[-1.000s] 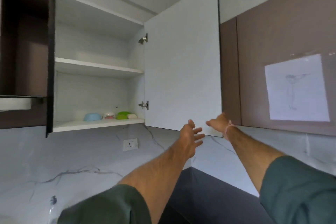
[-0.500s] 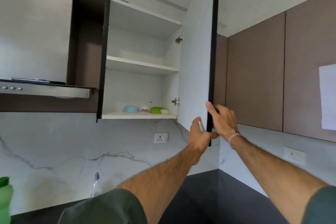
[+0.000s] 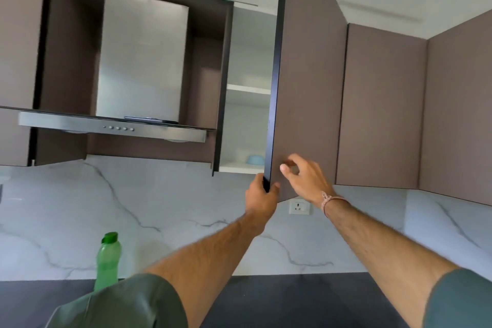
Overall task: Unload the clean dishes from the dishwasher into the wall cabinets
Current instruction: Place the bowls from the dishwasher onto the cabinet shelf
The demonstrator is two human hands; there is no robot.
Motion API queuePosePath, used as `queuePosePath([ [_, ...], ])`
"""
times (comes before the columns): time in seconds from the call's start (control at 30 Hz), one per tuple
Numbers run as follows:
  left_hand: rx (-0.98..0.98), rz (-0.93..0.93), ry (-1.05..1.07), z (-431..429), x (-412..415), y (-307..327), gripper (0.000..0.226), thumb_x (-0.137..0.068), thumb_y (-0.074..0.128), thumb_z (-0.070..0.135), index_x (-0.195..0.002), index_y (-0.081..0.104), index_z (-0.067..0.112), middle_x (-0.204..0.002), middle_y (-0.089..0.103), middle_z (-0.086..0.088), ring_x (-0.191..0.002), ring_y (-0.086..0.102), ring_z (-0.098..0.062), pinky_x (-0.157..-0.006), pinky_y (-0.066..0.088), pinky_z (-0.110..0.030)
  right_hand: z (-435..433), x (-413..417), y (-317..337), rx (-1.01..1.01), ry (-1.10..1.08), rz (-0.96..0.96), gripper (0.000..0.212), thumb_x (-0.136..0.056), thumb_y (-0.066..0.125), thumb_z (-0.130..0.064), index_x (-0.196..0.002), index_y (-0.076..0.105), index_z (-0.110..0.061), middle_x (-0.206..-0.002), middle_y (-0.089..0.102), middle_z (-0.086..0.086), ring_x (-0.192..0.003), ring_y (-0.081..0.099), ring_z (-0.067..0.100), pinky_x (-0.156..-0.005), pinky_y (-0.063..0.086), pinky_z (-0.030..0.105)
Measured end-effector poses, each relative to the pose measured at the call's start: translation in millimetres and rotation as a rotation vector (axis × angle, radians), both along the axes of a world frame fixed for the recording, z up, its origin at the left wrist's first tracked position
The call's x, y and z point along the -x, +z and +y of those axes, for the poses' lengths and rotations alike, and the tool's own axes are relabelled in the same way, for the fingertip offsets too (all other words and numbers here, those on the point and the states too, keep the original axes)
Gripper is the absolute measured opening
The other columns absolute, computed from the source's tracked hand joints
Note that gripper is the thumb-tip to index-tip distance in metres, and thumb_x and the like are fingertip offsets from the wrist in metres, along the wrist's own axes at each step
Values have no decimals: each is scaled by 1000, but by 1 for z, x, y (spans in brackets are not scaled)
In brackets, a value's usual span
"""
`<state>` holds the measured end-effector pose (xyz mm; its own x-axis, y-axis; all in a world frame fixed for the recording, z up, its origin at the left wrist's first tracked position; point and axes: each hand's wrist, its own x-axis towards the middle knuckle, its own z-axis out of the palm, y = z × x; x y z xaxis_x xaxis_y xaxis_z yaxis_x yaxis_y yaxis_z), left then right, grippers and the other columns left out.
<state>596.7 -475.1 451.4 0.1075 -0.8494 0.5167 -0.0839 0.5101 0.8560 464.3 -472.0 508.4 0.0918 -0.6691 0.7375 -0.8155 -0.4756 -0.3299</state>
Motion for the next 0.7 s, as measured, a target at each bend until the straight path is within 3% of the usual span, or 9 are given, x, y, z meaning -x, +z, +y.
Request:
queuePosePath([
  [0.1, -32, 26, 36, -24, -16, -2, 16, -97, 60, 29, -111, 59, 21, -100, 66, 4, -88, 61, -11, -72, 48, -21, -33, -13, -4, 69, -53, 102, 28, -95, 55, -37, -119, 50, -23, -121, 57, 1, -100, 59, 22, -83, 54, 41],
  [0.2, -74, 107, 100, -46, -27, -6, 17, -97, 60, 34, -100, 60, 18, -96, 66, -3, -83, 60, -14, -71, 53, -27, -63, -17, -8, 95, -90, 183, 38, -95, 56, -34, -129, 47, -21, -133, 47, 1, -110, 57, 24, -88, 53, 41],
  [0.33, -145, 258, 106, -85, -43, -15, 17, -95, 60, 42, -89, 57, 26, -100, 68, -4, -93, 66, -20, -87, 59, -40, -103, -19, -18, 140, -55, 309, 54, -94, 57, -29, -144, 39, -24, -153, 31, -1, -131, 42, 26, -100, 48, 39],
  [0.53, -169, 456, 65, -142, -67, -15, 22, -96, 60, 36, -102, 57, 15, -105, 66, -8, -97, 66, -22, -89, 59, -39, -158, -30, -25, 206, -97, 485, 72, -91, 57, -20, -154, 24, -27, -160, 22, 0, -136, 33, 29, -107, 43, 39],
  [0.7, -204, 620, 12, -189, -81, -17, 40, -95, 62, 35, -116, 50, 3, -111, 62, -14, -104, 65, -30, -88, 59, -40, -203, -46, -34, 215, -118, 509, 79, -86, 59, -15, -155, 22, -28, -162, 16, 1, -140, 25, 34, -101, 46, 48],
])
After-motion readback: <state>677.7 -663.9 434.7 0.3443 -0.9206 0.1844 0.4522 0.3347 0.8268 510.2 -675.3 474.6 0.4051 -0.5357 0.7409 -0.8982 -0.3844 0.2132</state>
